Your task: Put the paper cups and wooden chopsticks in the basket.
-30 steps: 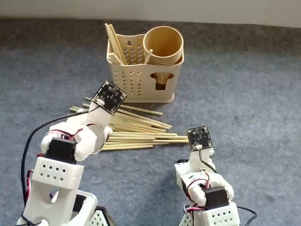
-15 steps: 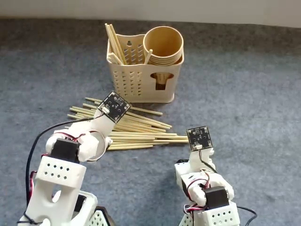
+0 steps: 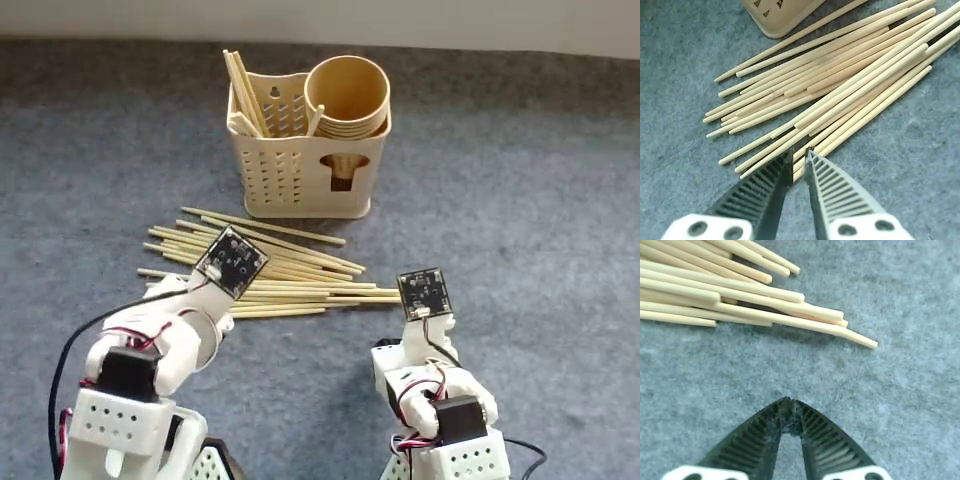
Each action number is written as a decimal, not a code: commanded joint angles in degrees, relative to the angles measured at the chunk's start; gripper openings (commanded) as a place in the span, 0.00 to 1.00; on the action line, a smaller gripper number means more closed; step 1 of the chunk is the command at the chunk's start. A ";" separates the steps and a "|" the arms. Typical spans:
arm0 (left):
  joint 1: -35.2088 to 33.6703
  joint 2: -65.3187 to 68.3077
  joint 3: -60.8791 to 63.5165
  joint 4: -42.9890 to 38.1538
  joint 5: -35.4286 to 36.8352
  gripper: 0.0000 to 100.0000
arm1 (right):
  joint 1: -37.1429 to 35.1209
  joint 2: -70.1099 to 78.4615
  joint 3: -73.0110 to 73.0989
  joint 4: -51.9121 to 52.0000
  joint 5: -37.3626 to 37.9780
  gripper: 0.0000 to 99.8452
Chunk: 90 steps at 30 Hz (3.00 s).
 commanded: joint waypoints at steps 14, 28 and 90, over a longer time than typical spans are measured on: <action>-0.04 -11.65 8.04 0.53 -11.78 0.06 | -0.13 -0.57 6.46 0.31 0.70 0.01; 0.04 7.96 1.80 0.18 -22.77 0.06 | -0.13 -0.57 6.46 0.31 0.70 0.01; 4.26 49.98 -16.22 -7.30 -27.43 0.01 | -0.13 -0.57 6.46 0.31 0.70 0.01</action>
